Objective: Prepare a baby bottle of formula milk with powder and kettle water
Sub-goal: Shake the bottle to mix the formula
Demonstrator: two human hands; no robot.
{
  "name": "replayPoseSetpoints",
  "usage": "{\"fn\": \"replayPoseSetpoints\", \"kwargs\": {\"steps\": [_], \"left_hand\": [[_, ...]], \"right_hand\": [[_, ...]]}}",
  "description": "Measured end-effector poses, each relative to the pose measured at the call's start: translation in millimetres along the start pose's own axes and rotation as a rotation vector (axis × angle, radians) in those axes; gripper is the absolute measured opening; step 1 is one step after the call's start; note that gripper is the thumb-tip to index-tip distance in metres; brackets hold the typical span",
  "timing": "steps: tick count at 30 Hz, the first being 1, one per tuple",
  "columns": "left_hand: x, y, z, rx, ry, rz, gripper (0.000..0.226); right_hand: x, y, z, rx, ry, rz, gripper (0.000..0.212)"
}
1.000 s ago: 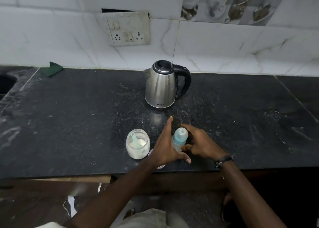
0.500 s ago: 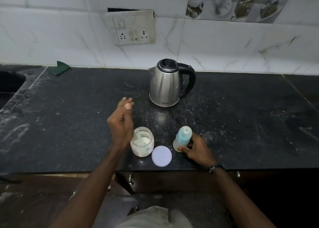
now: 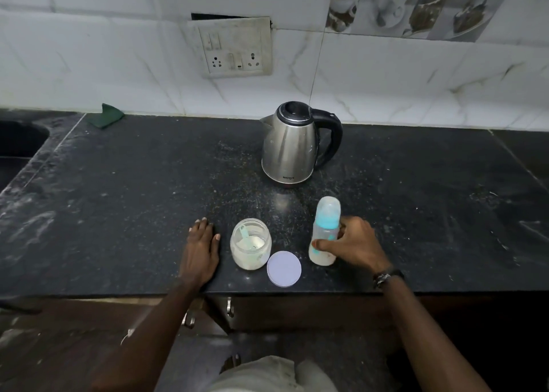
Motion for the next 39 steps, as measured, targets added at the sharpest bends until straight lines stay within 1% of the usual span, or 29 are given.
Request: {"fn": "replayPoseSetpoints", "kwargs": {"steps": [1, 3, 4, 6, 7, 9, 11, 13, 14, 16, 17, 18, 19, 21, 23, 24, 25, 27, 29, 30, 32, 33, 35, 36, 37, 39], "left_hand": [[0.2, -0.1, 0.1, 0.006, 0.008, 0.003, 0.032], [1.2, 0.1, -0.5, 0.018, 0.02, 0.007, 0.033], [1.6, 0.0, -0.7, 0.02, 0.025, 0.007, 0.033], [1.5, -1.1, -0.7, 0.013, 0.029, 0.001, 0.034], [1.1, -1.2, -0.7, 0.015, 0.027, 0.002, 0.034], [-0.1, -1.5, -0.6, 0.023, 0.015, 0.008, 0.033], [-0.7, -2.0, 0.5, 0.027, 0.011, 0.006, 0.032], [-1.8, -3.0, 1.5, 0.019, 0.008, -0.001, 0.033], [-2.6, -3.6, 2.1, 0.012, 0.006, -0.009, 0.037], [-5.2, -4.2, 2.9, 0.007, 0.001, -0.018, 0.045], [-5.9, -4.6, 3.3, 0.008, 0.001, -0.019, 0.046], [-6.1, -5.0, 3.7, 0.006, 0.001, -0.02, 0.047], [-6.3, -5.4, 4.0, 0.001, -0.001, -0.02, 0.047], [-6.2, -5.7, 4.7, -0.008, -0.006, -0.02, 0.047], [-6.1, -4.9, 4.8, -0.004, -0.007, -0.015, 0.047], [-6.0, -4.6, 4.6, -0.003, -0.006, -0.015, 0.047], [-6.0, -4.7, 4.5, -0.004, -0.004, -0.018, 0.047], [-5.9, -5.2, 3.5, -0.01, 0.003, -0.024, 0.047], [-5.8, -4.6, 3.5, -0.007, 0.002, -0.016, 0.047], [-5.9, -4.4, 3.6, -0.005, 0.002, -0.012, 0.047], [-5.8, -4.5, 3.8, -0.004, 0.004, -0.013, 0.047], [-5.5, -5.2, 3.3, -0.003, 0.005, -0.014, 0.047], [-5.4, -5.1, 2.2, 0.003, 0.003, -0.008, 0.047], [-5.3, -4.8, 2.1, 0.007, 0.0, -0.005, 0.048], [-5.1, -4.3, 2.3, 0.009, 0.001, -0.001, 0.048], [-3.9, -4.3, 2.3, 0.008, 0.004, 0.0, 0.048]], "right_hand": [[0.5, -1.9, -0.3, -0.057, -0.015, -0.026, 0.039], [0.5, -5.3, -7.0, -0.115, 0.027, 0.003, 0.034], [-2.1, -6.2, -10.5, -0.101, 0.035, 0.04, 0.036], [-9.6, -5.9, -16.7, -0.041, -0.08, 0.062, 0.044], [-11.9, -7.0, -18.7, -0.039, -0.098, 0.033, 0.044], [-11.6, -10.7, -19.5, -0.155, -0.072, -0.059, 0.037], [-11.4, -12.4, -23.8, -0.191, 0.029, -0.045, 0.041], [-13.9, -10.9, -27.6, -0.149, -0.085, -0.023, 0.05], [-14.7, -12.9, -29.1, -0.124, -0.108, -0.045, 0.051], [-12.5, -16.9, -29.4, -0.201, -0.079, -0.131, 0.045], [-11.7, -17.1, -28.9, -0.221, -0.098, -0.109, 0.042], [-12.2, -17.3, -29.8, -0.221, -0.073, -0.062, 0.042], [-12.9, -15.6, -32.3, -0.193, -0.09, -0.032, 0.047], [-14.8, -15.9, -35.3, -0.127, -0.15, -0.036, 0.056], [-15.1, -16.0, -33.8, -0.162, -0.12, -0.09, 0.049], [-14.9, -16.6, -33.7, -0.15, -0.134, -0.062, 0.046], [-14.9, -16.3, -34.5, -0.156, -0.165, -0.01, 0.048], [-14.9, -15.7, -38.7, -0.119, -0.186, -0.007, 0.057], [-14.2, -16.8, -38.4, -0.138, -0.139, -0.041, 0.05], [-14.5, -16.7, -37.4, -0.111, -0.12, -0.036, 0.049], [-14.4, -15.6, -38.8, -0.097, -0.162, 0.012, 0.056], [-14.4, -15.7, -39.5, -0.094, -0.171, -0.007, 0.057], [-13.2, -16.4, -39.4, -0.128, -0.153, -0.037, 0.048], [-13.4, -15.8, -37.8, -0.117, -0.149, -0.026, 0.043], [-15.0, -15.5, -37.2, -0.112, -0.149, 0.013, 0.044], [-16.5, -14.7, -38.9, -0.082, -0.153, 0.038, 0.054]]}}
Point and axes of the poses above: each hand's wrist, its own y-axis towards the middle knuckle, its own x-axis out of the palm, z = x × y, the point moved 1 cm from there along y, towards the middle knuckle, and after that the axes turned 2 degrees about y, right-handed, at the moved point
